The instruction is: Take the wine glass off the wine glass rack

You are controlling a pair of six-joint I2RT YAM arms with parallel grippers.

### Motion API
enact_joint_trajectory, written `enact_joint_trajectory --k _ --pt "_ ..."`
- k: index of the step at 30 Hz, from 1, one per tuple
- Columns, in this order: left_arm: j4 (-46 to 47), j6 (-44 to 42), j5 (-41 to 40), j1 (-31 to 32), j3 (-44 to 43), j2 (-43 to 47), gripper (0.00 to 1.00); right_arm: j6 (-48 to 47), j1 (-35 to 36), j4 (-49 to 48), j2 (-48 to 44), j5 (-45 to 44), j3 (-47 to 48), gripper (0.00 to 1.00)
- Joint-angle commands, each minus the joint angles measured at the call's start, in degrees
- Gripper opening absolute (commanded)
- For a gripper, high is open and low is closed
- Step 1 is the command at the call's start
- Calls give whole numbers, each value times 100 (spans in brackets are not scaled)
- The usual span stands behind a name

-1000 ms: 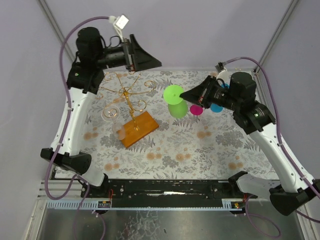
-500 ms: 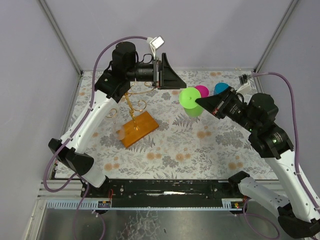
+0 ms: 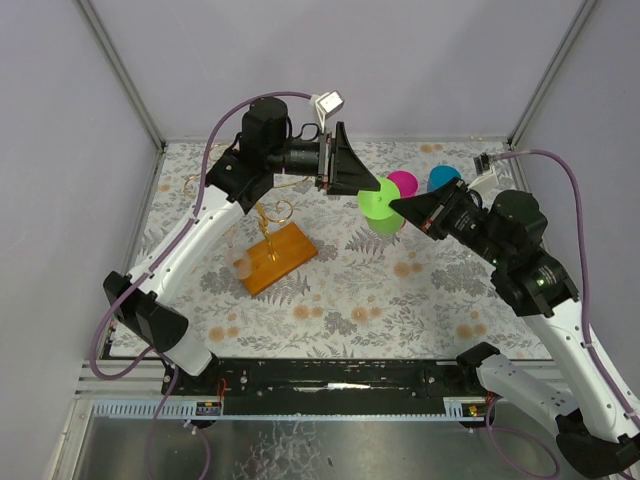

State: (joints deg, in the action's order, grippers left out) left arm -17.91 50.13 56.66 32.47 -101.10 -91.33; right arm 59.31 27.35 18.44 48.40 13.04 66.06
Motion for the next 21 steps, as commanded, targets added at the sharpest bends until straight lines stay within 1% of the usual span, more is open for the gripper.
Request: enact_joint_trajectory --k 1,4,7,8,10,11,13,14,15,17,18,19,20,21 --pt "657 473 344 87 148 177 69 -77 -17 -739 -42 -96 -91 0" --pt "748 603 426 128 282 244 64 -141 -19 -916 -18 -112 -110 0" --pt "878 738 516 152 426 310 55 -187 -19 -1024 16 -118 -115 0" --pt "930 784 542 162 459 319 51 -191 -17 -1050 26 -117 -119 0" --pt "1011 861 588 183 496 341 38 -184 -19 -1127 27 -105 -159 0" --pt "1059 899 604 186 497 337 31 -183 -19 -1158 25 -96 -178 0" --pt "1193 1011 637 191 483 314 11 -189 -17 -1175 5 -100 -198 0" --pt "1263 1065 644 190 455 289 4 -203 -18 -1171 1 -92 -204 0" --pt "1318 1105 653 189 414 262 0 -221 -19 -1149 -16 -91 -207 0" --pt "1445 1183 685 190 322 189 0 -253 -13 -1056 -46 -66 -212 0" --pt "1526 1210 724 186 226 144 0 -261 -14 -970 -67 -58 -200 3" --pt "1597 1201 768 185 125 78 0 -282 -19 -859 -93 -67 -183 12" --pt "1614 1157 810 180 -22 -17 0 -294 -19 -705 -128 -88 -138 25" --pt "1616 1096 864 176 -213 -115 0 -321 -14 -503 -171 -134 -80 42"
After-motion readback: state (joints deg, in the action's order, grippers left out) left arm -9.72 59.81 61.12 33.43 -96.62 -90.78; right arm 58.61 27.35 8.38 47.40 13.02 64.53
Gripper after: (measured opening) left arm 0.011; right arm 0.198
